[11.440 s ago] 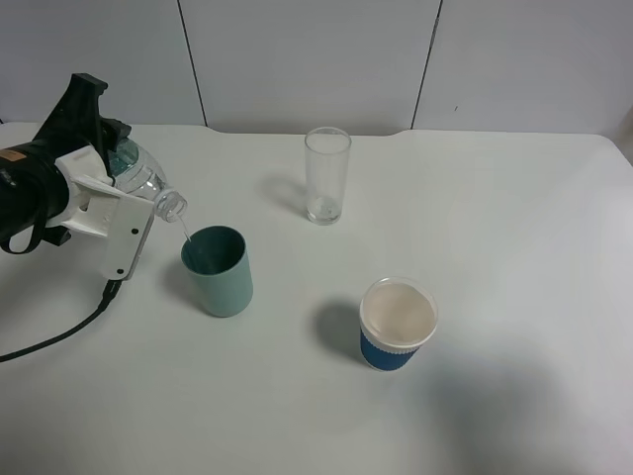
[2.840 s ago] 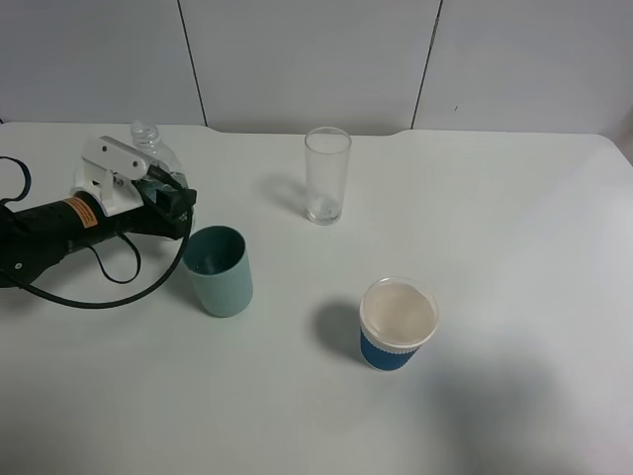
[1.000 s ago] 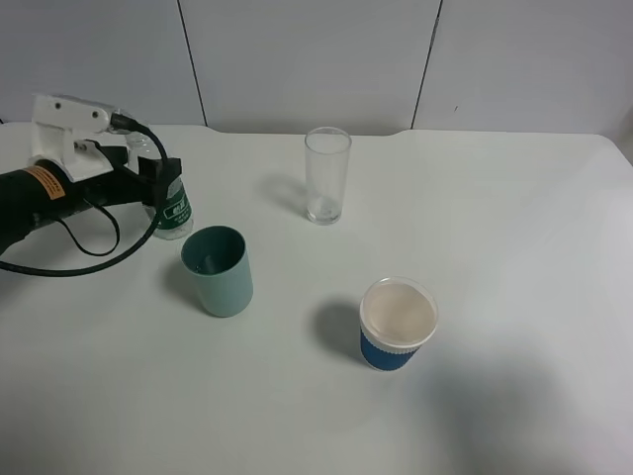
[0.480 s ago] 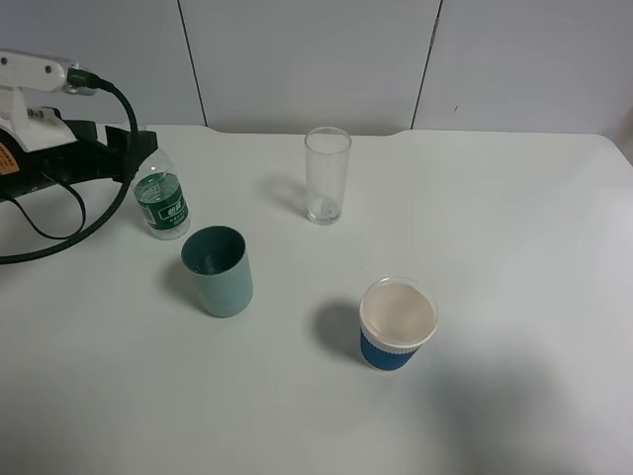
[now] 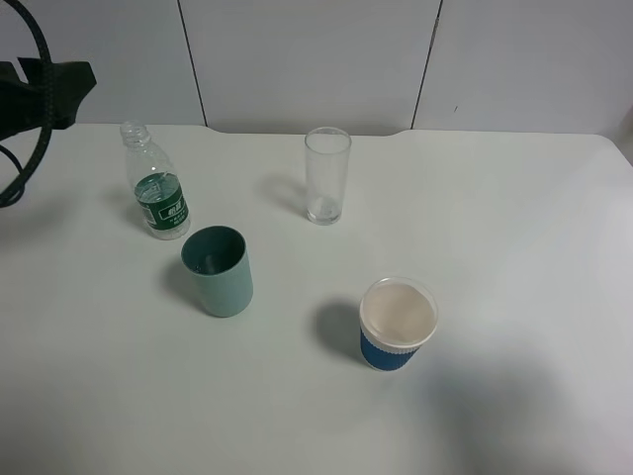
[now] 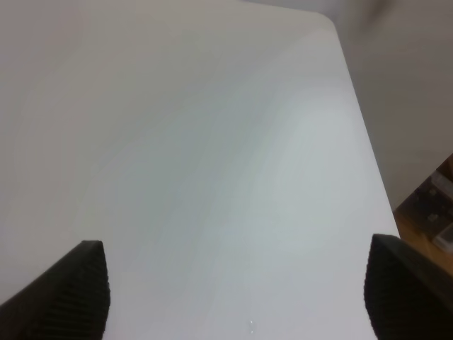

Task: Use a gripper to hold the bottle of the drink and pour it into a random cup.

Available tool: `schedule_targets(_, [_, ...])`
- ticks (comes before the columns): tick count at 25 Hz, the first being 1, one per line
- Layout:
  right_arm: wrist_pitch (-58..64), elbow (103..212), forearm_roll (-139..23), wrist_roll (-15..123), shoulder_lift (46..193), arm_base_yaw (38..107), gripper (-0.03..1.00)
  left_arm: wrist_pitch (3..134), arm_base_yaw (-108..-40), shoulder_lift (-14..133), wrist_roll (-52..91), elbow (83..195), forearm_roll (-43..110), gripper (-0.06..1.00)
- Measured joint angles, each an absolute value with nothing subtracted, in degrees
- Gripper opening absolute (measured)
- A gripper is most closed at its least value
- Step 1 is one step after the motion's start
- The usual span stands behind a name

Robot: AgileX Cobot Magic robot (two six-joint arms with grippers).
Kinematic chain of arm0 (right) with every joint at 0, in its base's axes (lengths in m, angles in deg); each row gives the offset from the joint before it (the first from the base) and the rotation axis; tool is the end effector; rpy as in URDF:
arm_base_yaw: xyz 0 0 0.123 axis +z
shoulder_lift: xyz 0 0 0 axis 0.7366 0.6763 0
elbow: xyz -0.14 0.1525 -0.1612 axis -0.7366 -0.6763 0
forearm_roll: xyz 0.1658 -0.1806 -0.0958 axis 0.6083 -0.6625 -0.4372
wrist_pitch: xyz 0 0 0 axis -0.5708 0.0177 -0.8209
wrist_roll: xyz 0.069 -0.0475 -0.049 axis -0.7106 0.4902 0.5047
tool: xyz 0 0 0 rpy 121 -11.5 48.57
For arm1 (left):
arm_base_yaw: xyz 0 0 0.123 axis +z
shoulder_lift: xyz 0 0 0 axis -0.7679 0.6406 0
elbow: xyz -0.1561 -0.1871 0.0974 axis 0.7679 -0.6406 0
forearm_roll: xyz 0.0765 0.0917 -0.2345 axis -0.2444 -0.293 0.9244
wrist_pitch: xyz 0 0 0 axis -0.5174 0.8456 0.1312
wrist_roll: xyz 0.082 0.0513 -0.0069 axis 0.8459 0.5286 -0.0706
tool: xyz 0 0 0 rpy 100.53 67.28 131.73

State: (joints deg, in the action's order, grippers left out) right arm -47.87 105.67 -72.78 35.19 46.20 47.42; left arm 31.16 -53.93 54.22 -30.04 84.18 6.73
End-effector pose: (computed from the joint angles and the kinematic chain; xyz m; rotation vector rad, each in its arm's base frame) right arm 0.0339 -0.0101 0.2805 -0.0626 2.0308 -0.1858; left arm 0.2516 -0.0289 0.2261 0.0943 1.6547 -0.2093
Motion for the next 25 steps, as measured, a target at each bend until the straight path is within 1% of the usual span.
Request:
schedule_targets(4, [-47.9, 105.7, -72.8, 35.2, 46.2, 47.4, 0.74, 43.9, -53.9, 50.0, -25.7, 88.6, 8.0, 0.80])
schedule_targets(10, [-47.9, 105.7, -72.8, 35.2, 46.2, 47.4, 0.74, 70.7, -53.9, 45.8, -24.4, 98.8, 8.2, 0.80])
schedule_targets(13, [-47.9, 105.7, -72.8, 35.2, 46.2, 47.4, 0.74, 80.1, -53.9, 43.6, -22.6, 103.3, 8.2, 0.80])
schedule_targets(18, [-47.9, 105.7, -72.8, 35.2, 46.2, 47.4, 0.74, 87.9, -53.9, 37.2, -20.9, 107.4, 8.3, 0.80])
schedule_targets(25, [-47.9, 105.7, -72.8, 35.2, 46.2, 47.4, 0.74, 98.3, -53.9, 27.3, -20.7, 107.7, 8.9, 0.80])
